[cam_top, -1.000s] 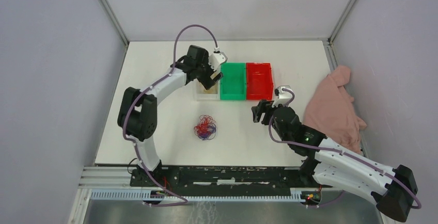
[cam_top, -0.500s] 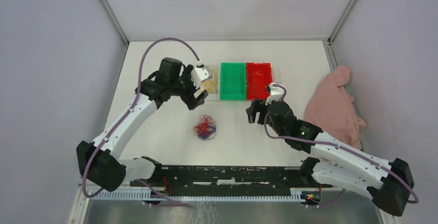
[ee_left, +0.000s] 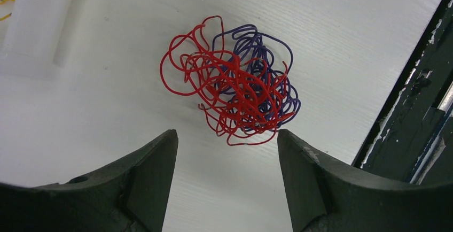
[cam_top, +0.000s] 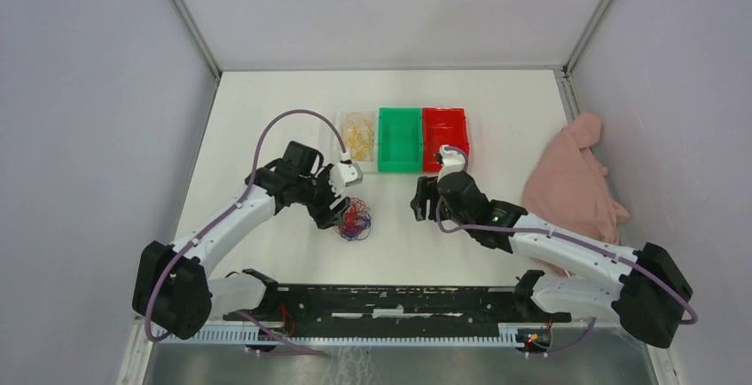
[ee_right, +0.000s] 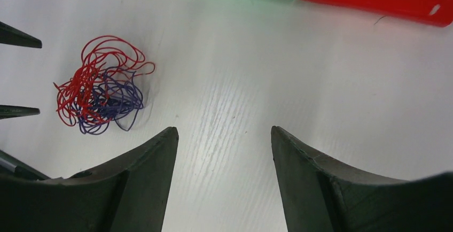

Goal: Untangle the cables
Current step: Untie the cable.

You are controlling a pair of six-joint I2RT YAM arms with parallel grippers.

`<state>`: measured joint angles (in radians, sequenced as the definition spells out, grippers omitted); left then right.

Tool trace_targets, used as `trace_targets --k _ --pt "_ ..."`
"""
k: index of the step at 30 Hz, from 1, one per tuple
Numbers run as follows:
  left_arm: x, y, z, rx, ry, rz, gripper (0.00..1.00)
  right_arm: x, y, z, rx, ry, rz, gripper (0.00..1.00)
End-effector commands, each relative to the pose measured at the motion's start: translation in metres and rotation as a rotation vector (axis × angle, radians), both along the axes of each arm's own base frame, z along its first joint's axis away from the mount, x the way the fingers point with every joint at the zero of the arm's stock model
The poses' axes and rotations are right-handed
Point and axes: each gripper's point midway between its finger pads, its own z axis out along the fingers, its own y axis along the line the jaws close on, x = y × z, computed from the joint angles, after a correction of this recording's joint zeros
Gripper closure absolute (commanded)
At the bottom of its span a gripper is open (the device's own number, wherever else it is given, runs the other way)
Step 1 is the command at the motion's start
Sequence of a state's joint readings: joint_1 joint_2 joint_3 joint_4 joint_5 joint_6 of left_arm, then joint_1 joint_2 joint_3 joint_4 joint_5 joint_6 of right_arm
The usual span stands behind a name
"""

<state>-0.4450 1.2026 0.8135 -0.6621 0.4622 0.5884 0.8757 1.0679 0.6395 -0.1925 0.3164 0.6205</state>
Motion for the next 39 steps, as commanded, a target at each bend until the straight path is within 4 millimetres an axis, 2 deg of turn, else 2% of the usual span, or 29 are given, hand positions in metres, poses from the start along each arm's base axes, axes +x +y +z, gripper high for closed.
trace_targets --k 1,7,9,13,18,21,24,26,29,30,34,35,39 --pt "0.012 -0.022 -0.001 -0.091 -0.041 -0.017 0.27 0.004 0.039 0.005 0.15 0.061 0.032 0.3" --pt "0.021 -0.025 -0.017 -0.092 -0.038 0.012 0.37 -0.005 0.089 -0.03 0.261 0.184 0.092 0.32" --pt "0.024 -0.022 -0.022 -0.076 -0.049 0.027 0.44 -0.009 0.104 -0.043 0.258 0.21 0.116 0.32" --pt "0.027 -0.015 -0.03 -0.043 -0.067 0.052 0.6 -0.013 0.132 -0.054 0.272 0.228 0.154 0.32" --pt "0.027 -0.006 -0.035 -0.013 -0.087 0.082 0.84 -0.016 0.156 -0.066 0.305 0.254 0.182 0.32" --pt "0.027 -0.002 -0.033 -0.001 -0.092 0.1 0.93 -0.018 0.168 -0.069 0.329 0.259 0.199 0.33" --pt "0.024 -0.003 -0.025 -0.022 -0.082 0.109 0.97 -0.02 0.176 -0.076 0.331 0.275 0.208 0.38" --pt "0.021 -0.005 -0.018 -0.039 -0.073 0.107 0.97 -0.022 0.178 -0.08 0.325 0.279 0.207 0.45" --pt "0.021 -0.004 -0.005 -0.045 -0.09 0.11 0.97 -0.023 0.172 -0.08 0.313 0.269 0.196 0.67" --pt "0.022 -0.002 -0.002 -0.038 -0.102 0.109 0.97 -0.022 0.167 -0.079 0.302 0.257 0.19 0.75" --pt "0.028 0.015 0.008 0.011 -0.166 0.122 0.97 -0.021 0.142 -0.07 0.248 0.207 0.154 0.96" --pt "0.028 0.019 0.009 0.026 -0.178 0.123 0.97 -0.021 0.136 -0.067 0.237 0.194 0.143 0.99" --pt "0.029 0.032 0.016 0.07 -0.226 0.12 0.97 -0.019 0.112 -0.052 0.197 0.139 0.109 1.0"
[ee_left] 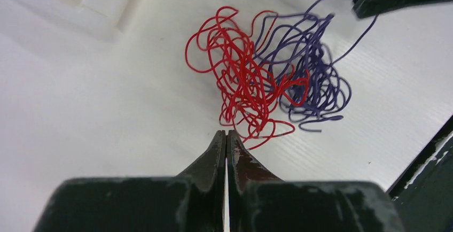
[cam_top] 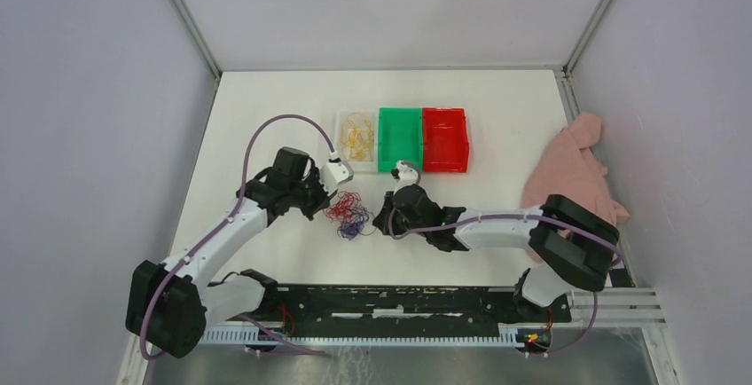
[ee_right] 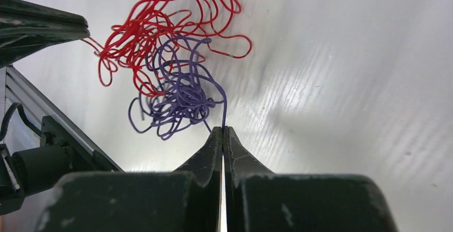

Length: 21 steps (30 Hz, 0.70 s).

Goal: Untangle the cables
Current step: Untie the cable.

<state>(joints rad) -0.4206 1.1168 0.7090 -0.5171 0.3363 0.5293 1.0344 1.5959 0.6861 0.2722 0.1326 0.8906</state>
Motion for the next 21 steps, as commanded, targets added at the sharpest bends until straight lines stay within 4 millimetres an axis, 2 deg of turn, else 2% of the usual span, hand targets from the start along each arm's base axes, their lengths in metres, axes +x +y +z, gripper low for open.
trace_targets --k 1,7,14,17,21 --pt "0.01 0.017 0.024 0.073 -0.118 -0.025 0.97 0.009 -0.025 0.029 -0.034 -0.106 -0.055 1.0" --pt "0.021 0.052 0.027 0.251 -0.249 -0.038 0.97 0.003 -0.071 0.054 -0.134 -0.17 -0.091 1.0" --pt "0.025 0.091 0.021 0.412 -0.294 -0.055 0.97 0.0 -0.15 0.086 -0.243 -0.242 -0.254 1.0" --pt "0.024 0.1 0.018 0.448 -0.298 -0.067 0.97 -0.001 -0.174 0.098 -0.255 -0.261 -0.308 1.0" --pt "0.02 0.095 0.022 0.403 -0.281 -0.07 0.97 -0.005 -0.185 0.108 -0.248 -0.266 -0.295 1.0"
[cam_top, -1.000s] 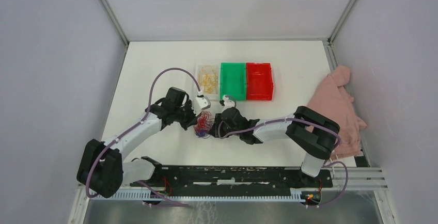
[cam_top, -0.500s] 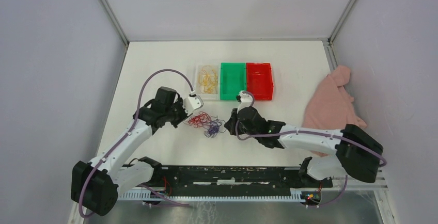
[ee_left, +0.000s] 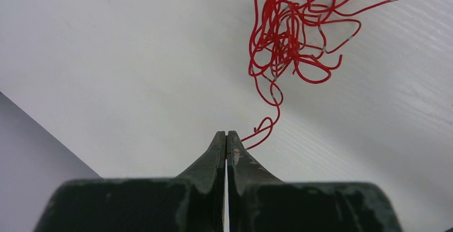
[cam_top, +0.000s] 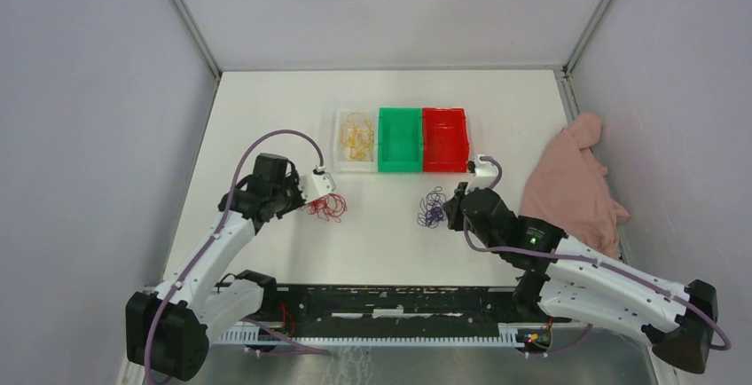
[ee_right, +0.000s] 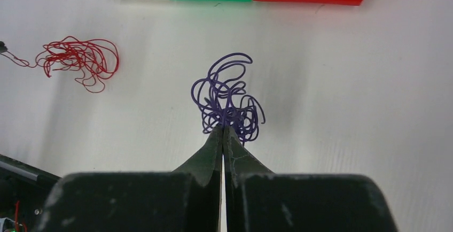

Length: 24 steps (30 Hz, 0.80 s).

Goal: Untangle the cables
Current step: Untie the cable.

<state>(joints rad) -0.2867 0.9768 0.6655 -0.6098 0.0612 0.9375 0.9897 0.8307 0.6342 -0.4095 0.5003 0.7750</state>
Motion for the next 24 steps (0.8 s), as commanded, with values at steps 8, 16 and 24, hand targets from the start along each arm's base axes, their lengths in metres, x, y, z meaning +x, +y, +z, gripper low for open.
trace_targets --k 8,16,24 --pt "-0.016 -0.067 0.07 -0.353 0.087 -0.155 0.97 -0.013 0.027 -0.015 -0.036 0.068 0.199 0.59" --pt "-0.022 -0.096 0.123 -0.545 0.119 -0.177 0.97 0.01 0.099 0.054 0.087 -0.186 0.441 0.32" --pt "-0.037 -0.115 0.153 -0.67 0.185 -0.215 0.97 0.002 0.173 0.096 0.261 -0.335 0.725 0.3"
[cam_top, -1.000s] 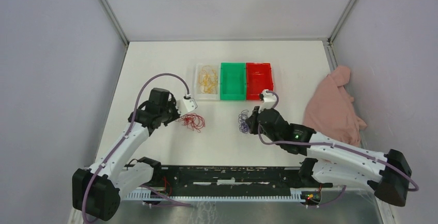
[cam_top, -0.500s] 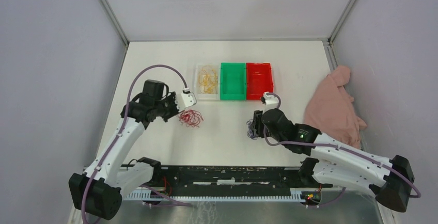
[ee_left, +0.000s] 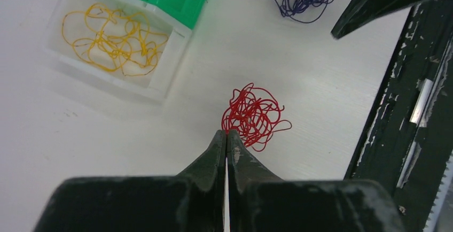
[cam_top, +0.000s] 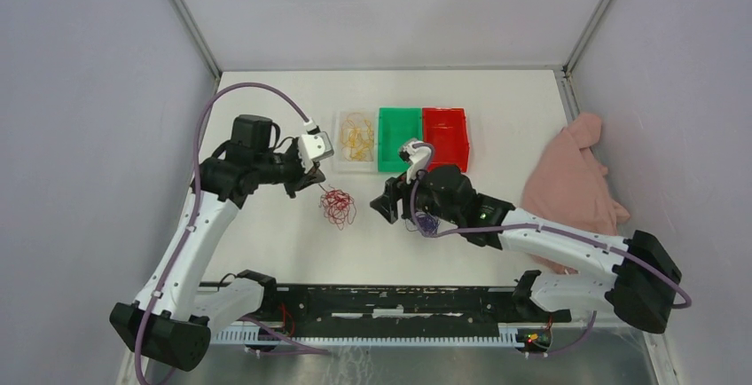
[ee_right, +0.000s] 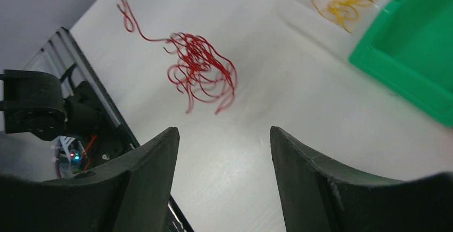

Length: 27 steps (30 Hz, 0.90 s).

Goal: Untangle the cables
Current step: Untie the cable.

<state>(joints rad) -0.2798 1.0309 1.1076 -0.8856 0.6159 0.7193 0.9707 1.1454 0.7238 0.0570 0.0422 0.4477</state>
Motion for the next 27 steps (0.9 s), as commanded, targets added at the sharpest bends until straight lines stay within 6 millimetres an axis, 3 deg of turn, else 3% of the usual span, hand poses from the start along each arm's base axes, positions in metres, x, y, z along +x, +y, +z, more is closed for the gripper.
trace_targets --k 1,13,21,25,27 --pt "-0.016 -0.019 0.027 -0.134 0.073 -0.039 0.97 -0.007 0.059 0.069 0.213 -0.145 0.231 0.3" --pt "-0.027 -0.033 0.049 -0.237 0.129 -0.075 0.97 -0.003 0.103 0.072 0.277 -0.194 0.305 0.31" --pt "-0.037 -0.042 0.057 -0.301 0.206 -0.094 0.97 0.007 0.113 0.063 0.283 -0.19 0.269 0.34" --pt "-0.043 -0.045 0.064 -0.33 0.234 -0.114 0.97 0.011 0.107 0.06 0.285 -0.197 0.228 0.48" --pt "-0.042 -0.045 0.065 -0.331 0.234 -0.112 0.97 0.012 0.101 0.061 0.288 -0.201 0.203 0.65"
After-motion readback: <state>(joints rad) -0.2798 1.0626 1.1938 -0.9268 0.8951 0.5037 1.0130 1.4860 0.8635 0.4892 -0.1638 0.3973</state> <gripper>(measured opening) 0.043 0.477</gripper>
